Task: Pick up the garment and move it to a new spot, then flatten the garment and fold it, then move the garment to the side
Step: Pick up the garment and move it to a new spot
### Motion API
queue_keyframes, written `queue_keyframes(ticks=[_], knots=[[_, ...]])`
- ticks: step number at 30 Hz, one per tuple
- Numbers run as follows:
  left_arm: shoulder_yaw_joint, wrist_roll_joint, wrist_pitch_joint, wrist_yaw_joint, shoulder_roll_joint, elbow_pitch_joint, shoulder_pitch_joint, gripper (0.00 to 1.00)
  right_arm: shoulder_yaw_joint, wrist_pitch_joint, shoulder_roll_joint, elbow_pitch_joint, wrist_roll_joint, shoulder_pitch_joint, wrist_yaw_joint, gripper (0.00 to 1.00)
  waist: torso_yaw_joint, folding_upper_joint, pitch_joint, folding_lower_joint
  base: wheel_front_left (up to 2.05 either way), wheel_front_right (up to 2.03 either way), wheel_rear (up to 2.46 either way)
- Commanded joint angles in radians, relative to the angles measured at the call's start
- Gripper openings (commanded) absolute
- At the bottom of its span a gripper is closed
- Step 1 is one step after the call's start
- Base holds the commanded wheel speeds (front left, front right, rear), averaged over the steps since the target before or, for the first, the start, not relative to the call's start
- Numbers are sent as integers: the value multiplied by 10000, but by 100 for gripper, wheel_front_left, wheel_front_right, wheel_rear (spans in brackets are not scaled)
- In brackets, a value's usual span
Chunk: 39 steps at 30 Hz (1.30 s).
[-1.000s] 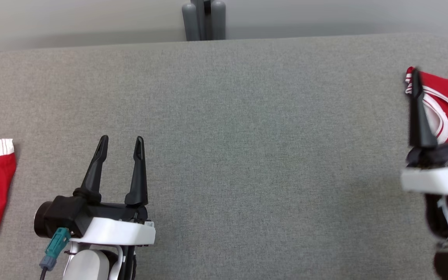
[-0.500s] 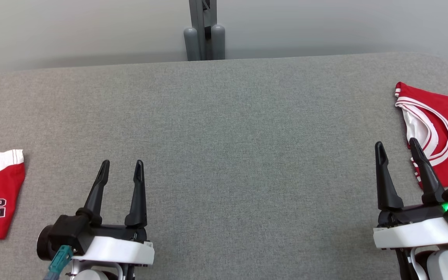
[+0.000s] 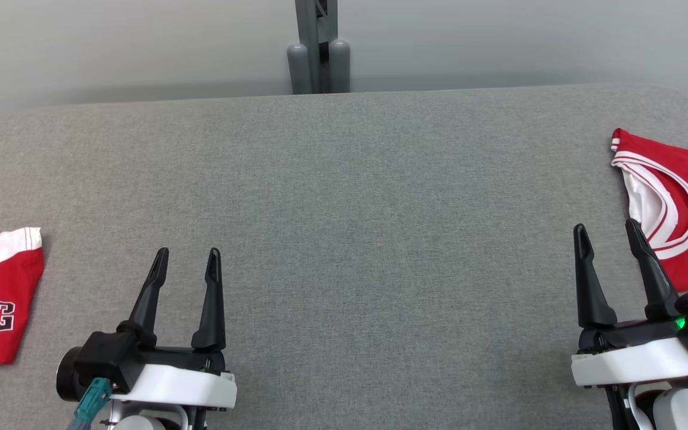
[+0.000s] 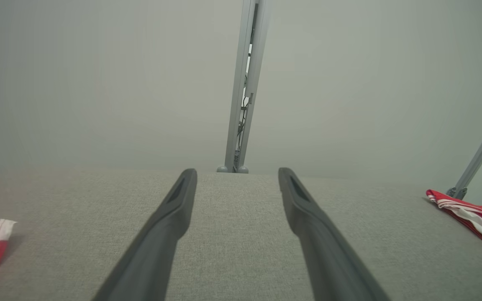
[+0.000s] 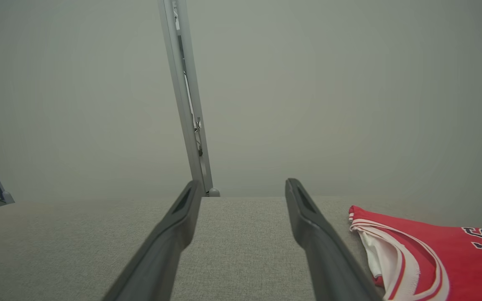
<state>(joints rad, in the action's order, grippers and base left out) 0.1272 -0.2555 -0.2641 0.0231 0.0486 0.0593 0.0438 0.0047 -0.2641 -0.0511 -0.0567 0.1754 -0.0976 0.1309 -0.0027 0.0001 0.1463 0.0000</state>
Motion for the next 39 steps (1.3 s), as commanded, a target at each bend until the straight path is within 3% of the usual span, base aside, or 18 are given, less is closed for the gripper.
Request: queue_keyframes(ticks=[1, 8, 16, 27, 39], knots=[[-33, 67, 3, -26, 42, 9, -5, 100, -39, 0, -18, -22, -40, 26, -3, 100, 52, -1, 33, 0, 0, 0, 0], [92, 15, 3, -10, 41, 37, 218, 100, -4, 0, -16, 55, 11, -9, -3, 100, 625, -1, 164, 0, 0, 0, 0], [143, -160, 3, 170, 42, -61, 169, 100, 458, 0, -80, 73, -168, -184, -3, 100, 2215, -1, 336, 0, 0, 0, 0], [-292, -181, 3, 178, 39, -193, -441, 100, 943, 0, -130, -136, 6, 17, -3, 100, 3888, -1, -146, 0, 0, 0, 0], [-516, -259, 3, 179, 40, -235, -954, 100, 1495, 0, -235, -433, 50, 271, -3, 100, 4819, -1, -618, 0, 0, 0, 0]])
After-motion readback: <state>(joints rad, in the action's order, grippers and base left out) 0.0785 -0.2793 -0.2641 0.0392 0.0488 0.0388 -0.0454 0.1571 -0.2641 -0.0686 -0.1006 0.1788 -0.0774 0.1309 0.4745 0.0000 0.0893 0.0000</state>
